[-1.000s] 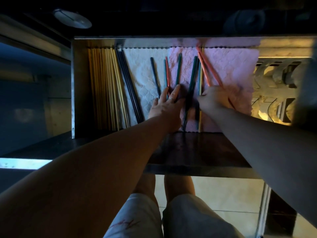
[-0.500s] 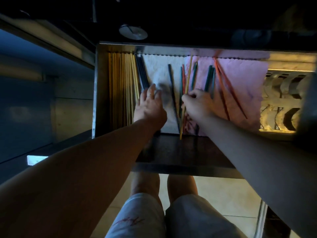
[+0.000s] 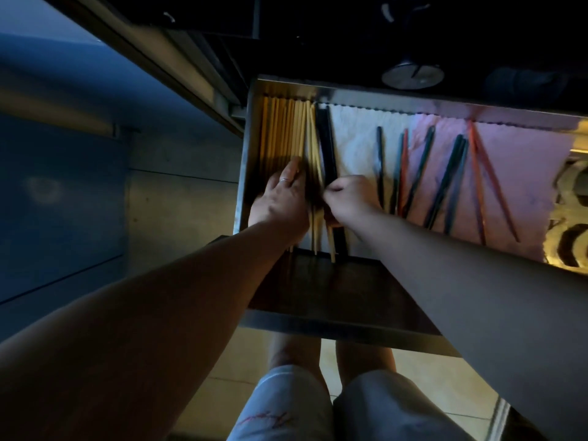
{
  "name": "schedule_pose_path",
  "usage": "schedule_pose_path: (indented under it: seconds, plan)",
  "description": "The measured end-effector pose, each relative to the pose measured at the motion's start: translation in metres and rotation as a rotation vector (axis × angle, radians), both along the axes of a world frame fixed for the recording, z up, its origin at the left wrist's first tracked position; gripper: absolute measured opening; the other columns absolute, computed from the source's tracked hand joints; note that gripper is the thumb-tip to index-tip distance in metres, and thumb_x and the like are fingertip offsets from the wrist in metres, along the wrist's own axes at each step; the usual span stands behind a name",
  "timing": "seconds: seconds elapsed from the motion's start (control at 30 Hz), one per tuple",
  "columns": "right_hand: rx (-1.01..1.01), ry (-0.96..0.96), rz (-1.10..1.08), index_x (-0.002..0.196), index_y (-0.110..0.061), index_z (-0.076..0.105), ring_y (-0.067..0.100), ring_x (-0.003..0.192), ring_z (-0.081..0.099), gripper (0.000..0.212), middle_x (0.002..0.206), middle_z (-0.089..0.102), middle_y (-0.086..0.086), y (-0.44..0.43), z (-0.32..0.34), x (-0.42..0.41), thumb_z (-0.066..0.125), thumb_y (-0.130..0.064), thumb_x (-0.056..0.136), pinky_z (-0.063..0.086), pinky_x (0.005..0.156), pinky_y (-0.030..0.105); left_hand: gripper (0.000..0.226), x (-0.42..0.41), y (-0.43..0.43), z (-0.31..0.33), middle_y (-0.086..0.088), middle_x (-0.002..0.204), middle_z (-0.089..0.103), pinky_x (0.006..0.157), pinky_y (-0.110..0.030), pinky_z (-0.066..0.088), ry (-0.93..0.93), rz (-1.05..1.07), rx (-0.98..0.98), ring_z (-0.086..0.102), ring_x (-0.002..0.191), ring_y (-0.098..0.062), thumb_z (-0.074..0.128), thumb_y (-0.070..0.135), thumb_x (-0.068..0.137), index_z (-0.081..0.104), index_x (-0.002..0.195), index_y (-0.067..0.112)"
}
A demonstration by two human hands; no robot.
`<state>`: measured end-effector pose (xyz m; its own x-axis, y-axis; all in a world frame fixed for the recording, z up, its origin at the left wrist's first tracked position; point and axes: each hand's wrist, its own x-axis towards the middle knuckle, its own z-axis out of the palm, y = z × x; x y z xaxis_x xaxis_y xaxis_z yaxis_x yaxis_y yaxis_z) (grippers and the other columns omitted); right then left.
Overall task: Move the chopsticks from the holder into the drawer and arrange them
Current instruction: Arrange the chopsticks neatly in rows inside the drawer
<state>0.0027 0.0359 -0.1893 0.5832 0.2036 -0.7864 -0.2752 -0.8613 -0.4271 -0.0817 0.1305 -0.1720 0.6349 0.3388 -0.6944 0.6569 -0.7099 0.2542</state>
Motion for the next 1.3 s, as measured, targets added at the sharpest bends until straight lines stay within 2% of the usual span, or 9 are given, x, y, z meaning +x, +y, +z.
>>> schedule_pose_path:
  seconds: [0.33,0.47,0.53,0.77,0.93,1.03,1.1,1.23,1.3]
  plan:
    - [-0.104,-0.106,0.091,0.081,-0.01,0.073,0.024,0.07,0.07,0.012,0.079,0.072,0.008,0.002,-0.013,0.003,0.067,-0.02,0.086,0.061,0.073,0.041,0.072,-0.004,0.004,-0.007,0.014,0.161,-0.015,0.107,-0.051,0.035,-0.009,-0.017,-0.045,0.003,0.148,-0.026,0.047,0.015,0.092,0.012,0.154,0.029]
    - [-0.133,-0.171,0.162,0.069,-0.012,0.069,0.013,0.053,0.06,0.017,0.071,0.07,0.005,-0.001,-0.015,0.006,0.068,-0.022,0.083,0.052,0.056,0.025,0.076,-0.007,0.002,-0.014,0.017,0.159,-0.023,0.111,-0.053,0.025,-0.053,-0.109,-0.011,-0.008,0.148,-0.023,0.046,0.021,0.092,0.002,0.154,0.035]
    - [-0.18,-0.198,0.215,0.07,-0.012,0.068,0.016,0.059,0.061,0.019,0.072,0.069,0.005,-0.003,-0.017,0.009,0.068,-0.027,0.082,0.043,0.056,0.021,0.078,-0.007,0.002,-0.019,0.017,0.156,-0.029,0.113,-0.053,0.019,-0.047,-0.18,-0.013,-0.016,0.147,-0.02,0.044,0.022,0.093,-0.003,0.153,0.037]
    - [-0.195,-0.204,0.327,0.083,-0.011,0.07,0.022,0.079,0.067,0.02,0.081,0.07,0.006,0.003,-0.02,0.006,0.067,-0.03,0.084,0.048,0.064,0.025,0.086,-0.01,0.003,-0.028,0.018,0.153,-0.035,0.112,-0.054,0.02,0.017,-0.248,0.006,-0.022,0.146,-0.017,0.05,0.023,0.091,-0.009,0.152,0.038]
    - [-0.121,-0.224,0.187,0.072,-0.013,0.068,0.02,0.071,0.066,0.022,0.069,0.065,0.0,-0.005,-0.018,0.004,0.065,-0.031,0.083,0.042,0.055,0.021,0.091,-0.009,0.001,-0.026,0.015,0.152,-0.039,0.11,-0.056,0.025,0.042,-0.274,0.026,-0.025,0.145,-0.021,0.051,0.018,0.091,-0.016,0.149,0.043]
    - [-0.066,-0.302,0.081,0.08,-0.025,0.06,0.014,0.08,0.06,0.004,0.085,0.064,-0.005,-0.013,-0.017,0.004,0.064,-0.024,0.082,0.046,0.071,0.023,0.096,-0.007,-0.001,-0.025,0.011,0.15,-0.042,0.106,-0.059,0.029,0.068,-0.325,0.033,-0.026,0.144,-0.027,0.055,0.019,0.09,-0.018,0.146,0.048]
    - [-0.043,-0.27,0.079,0.085,-0.027,0.059,0.012,0.083,0.057,0.01,0.089,0.064,-0.006,-0.014,-0.017,0.004,0.062,-0.018,0.081,0.044,0.075,0.022,0.094,-0.007,-0.002,-0.023,0.011,0.151,-0.042,0.107,-0.057,0.028,0.068,-0.332,0.04,-0.026,0.144,-0.027,0.053,0.017,0.091,-0.016,0.147,0.047]
    - [-0.053,-0.2,0.08,0.088,-0.028,0.06,0.009,0.08,0.054,0.013,0.088,0.062,-0.008,-0.008,-0.016,0.006,0.06,-0.017,0.082,0.035,0.059,0.013,0.088,-0.008,0.001,-0.023,0.017,0.151,-0.04,0.109,-0.055,0.025,0.048,-0.304,0.036,-0.024,0.145,-0.022,0.05,0.016,0.092,-0.011,0.15,0.041]
    - [-0.064,-0.188,0.076,0.094,-0.025,0.064,0.011,0.084,0.057,0.015,0.094,0.065,-0.005,-0.006,-0.016,0.008,0.058,-0.017,0.083,0.036,0.062,0.015,0.087,-0.009,0.003,-0.023,0.018,0.15,-0.04,0.111,-0.055,0.023,0.044,-0.311,0.034,-0.023,0.146,-0.021,0.051,0.018,0.093,-0.011,0.151,0.039]
